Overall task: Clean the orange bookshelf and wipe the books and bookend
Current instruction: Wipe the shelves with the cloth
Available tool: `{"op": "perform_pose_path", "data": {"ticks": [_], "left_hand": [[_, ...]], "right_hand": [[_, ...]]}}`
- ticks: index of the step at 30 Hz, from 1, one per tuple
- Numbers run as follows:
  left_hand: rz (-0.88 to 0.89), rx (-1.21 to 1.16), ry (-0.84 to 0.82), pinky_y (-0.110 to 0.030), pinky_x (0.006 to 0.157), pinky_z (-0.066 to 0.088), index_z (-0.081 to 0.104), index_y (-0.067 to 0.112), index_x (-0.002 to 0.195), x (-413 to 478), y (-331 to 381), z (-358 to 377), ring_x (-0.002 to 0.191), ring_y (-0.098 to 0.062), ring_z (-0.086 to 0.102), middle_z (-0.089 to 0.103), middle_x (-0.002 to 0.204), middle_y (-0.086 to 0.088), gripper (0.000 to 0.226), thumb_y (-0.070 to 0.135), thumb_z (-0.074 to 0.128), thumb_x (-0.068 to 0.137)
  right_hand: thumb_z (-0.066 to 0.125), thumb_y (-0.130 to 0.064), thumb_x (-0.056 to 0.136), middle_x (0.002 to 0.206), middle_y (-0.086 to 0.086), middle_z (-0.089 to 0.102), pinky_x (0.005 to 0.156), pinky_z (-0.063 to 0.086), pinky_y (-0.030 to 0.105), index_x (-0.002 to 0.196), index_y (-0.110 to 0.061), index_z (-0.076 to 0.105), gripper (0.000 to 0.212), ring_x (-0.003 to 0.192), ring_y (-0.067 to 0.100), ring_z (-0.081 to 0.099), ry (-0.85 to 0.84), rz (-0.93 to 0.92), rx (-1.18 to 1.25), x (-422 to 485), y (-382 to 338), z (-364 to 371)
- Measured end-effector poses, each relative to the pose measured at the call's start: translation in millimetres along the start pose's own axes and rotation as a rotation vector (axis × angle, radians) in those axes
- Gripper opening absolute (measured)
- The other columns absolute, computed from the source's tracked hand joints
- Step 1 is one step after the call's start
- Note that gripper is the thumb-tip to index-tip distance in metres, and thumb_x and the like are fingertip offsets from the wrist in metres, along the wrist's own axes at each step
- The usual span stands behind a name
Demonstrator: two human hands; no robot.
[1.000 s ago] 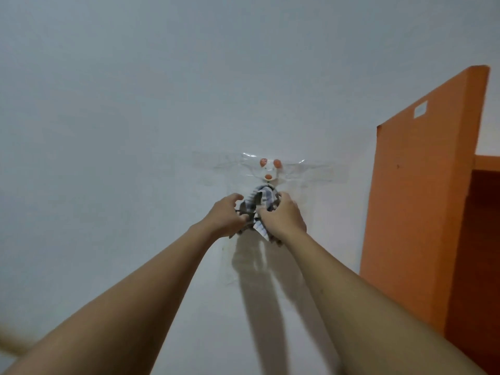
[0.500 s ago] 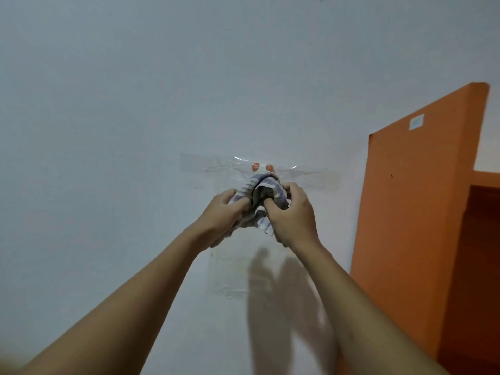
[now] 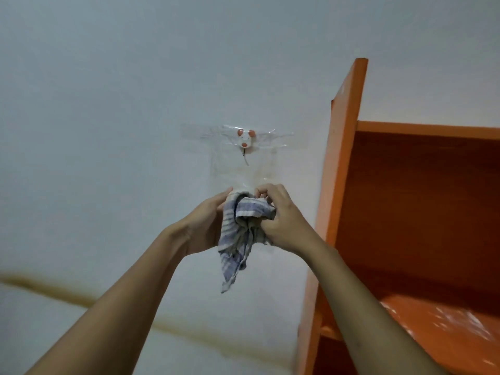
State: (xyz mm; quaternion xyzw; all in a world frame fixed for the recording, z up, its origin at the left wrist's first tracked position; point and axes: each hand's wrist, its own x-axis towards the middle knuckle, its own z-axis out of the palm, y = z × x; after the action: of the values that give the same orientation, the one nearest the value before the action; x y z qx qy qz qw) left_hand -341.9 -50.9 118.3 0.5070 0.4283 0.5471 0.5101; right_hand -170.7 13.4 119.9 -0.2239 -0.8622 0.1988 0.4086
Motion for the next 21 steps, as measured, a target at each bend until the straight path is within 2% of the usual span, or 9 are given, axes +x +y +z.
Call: {"op": "perform_pose_path", "data": {"ticks": [2, 5, 8, 9, 11, 13, 16, 18, 21], "left_hand": [[-0.020, 0.050, -0.019, -0.046, 0.086, 0.052, 0.063, 0.009, 0.125, -17, -10, 19, 0.095, -0.032, 0.066, 0.068, 0.116, -0.020, 0.051, 0.045, 0.039, 0.099], [-0.037, 0.063, -0.039, -0.048, 0.086, 0.052, 0.065, 0.010, 0.124, -43, -24, 58, 0.094, -0.035, 0.063, 0.065, 0.116, -0.024, 0.050, 0.044, 0.042, 0.096], [0.005, 0.133, 0.017, -0.040, 0.082, 0.054, 0.066, 0.009, 0.122, -60, -30, 96, 0.099, -0.029, 0.066, 0.069, 0.117, -0.016, 0.044, 0.038, 0.042, 0.100], [0.026, 0.173, 0.050, -0.038, 0.082, 0.052, 0.064, 0.003, 0.123, -63, -31, 108, 0.099, -0.029, 0.064, 0.068, 0.117, -0.019, 0.043, 0.035, 0.044, 0.101], [0.073, 0.219, 0.104, -0.043, 0.083, 0.045, 0.057, -0.005, 0.125, -69, -34, 128, 0.098, -0.033, 0.058, 0.062, 0.121, -0.030, 0.045, 0.032, 0.052, 0.101], [0.118, 0.274, 0.136, -0.052, 0.082, 0.042, 0.055, -0.004, 0.125, -76, -36, 149, 0.096, -0.037, 0.055, 0.061, 0.119, -0.034, 0.049, 0.035, 0.061, 0.096], [0.174, 0.323, 0.143, -0.067, 0.092, 0.045, 0.060, 0.003, 0.124, -82, -40, 180, 0.102, -0.053, 0.061, 0.065, 0.117, -0.030, 0.049, 0.036, 0.068, 0.088], [0.230, 0.308, 0.160, -0.059, 0.090, 0.054, 0.063, 0.007, 0.121, -83, -43, 197, 0.101, -0.045, 0.066, 0.068, 0.114, -0.024, 0.032, 0.023, 0.063, 0.094], [0.304, 0.397, 0.265, -0.038, 0.072, 0.058, 0.063, 0.007, 0.106, -83, -52, 226, 0.087, -0.030, 0.068, 0.071, 0.099, -0.018, 0.013, 0.015, 0.058, 0.097]], "right_hand": [[0.060, 0.003, 0.077, 0.108, -0.012, 0.037, 0.075, 0.058, 0.032, 0.093, -0.050, 0.051, 0.056, 0.097, 0.006, 0.049, -0.003, -0.022, 0.049, -23, -5, -9], [0.067, 0.006, 0.075, 0.108, -0.016, 0.043, 0.071, 0.060, 0.034, 0.095, -0.048, 0.058, 0.058, 0.096, 0.002, 0.053, 0.060, -0.016, 0.148, -62, -9, -27], [0.067, 0.000, 0.082, 0.109, -0.002, 0.060, 0.075, 0.057, 0.031, 0.112, -0.037, 0.059, 0.048, 0.095, 0.013, 0.061, 0.120, 0.012, 0.169, -99, -10, -47], [0.068, -0.002, 0.084, 0.107, 0.002, 0.064, 0.075, 0.056, 0.031, 0.116, -0.035, 0.057, 0.047, 0.093, 0.016, 0.064, 0.112, 0.036, 0.194, -110, -9, -54], [0.073, -0.003, 0.083, 0.105, 0.005, 0.069, 0.074, 0.058, 0.031, 0.124, -0.027, 0.055, 0.050, 0.092, 0.016, 0.068, 0.070, 0.113, 0.273, -131, -8, -70], [0.070, 0.005, 0.083, 0.110, 0.008, 0.071, 0.074, 0.060, 0.033, 0.131, -0.016, 0.052, 0.055, 0.095, 0.015, 0.070, 0.007, 0.209, 0.399, -151, -7, -86], [0.061, -0.002, 0.091, 0.121, 0.012, 0.067, 0.079, 0.060, 0.037, 0.135, -0.019, 0.051, 0.049, 0.101, 0.019, 0.070, -0.052, 0.306, 0.569, -181, -9, -110], [0.059, -0.019, 0.093, 0.124, 0.012, 0.065, 0.086, 0.059, 0.041, 0.138, -0.025, 0.051, 0.046, 0.105, 0.023, 0.068, -0.074, 0.325, 0.662, -198, -13, -122], [0.051, -0.043, 0.091, 0.128, 0.005, 0.065, 0.096, 0.053, 0.050, 0.133, -0.037, 0.056, 0.043, 0.116, 0.029, 0.063, -0.156, 0.334, 0.860, -223, -21, -141]]}}
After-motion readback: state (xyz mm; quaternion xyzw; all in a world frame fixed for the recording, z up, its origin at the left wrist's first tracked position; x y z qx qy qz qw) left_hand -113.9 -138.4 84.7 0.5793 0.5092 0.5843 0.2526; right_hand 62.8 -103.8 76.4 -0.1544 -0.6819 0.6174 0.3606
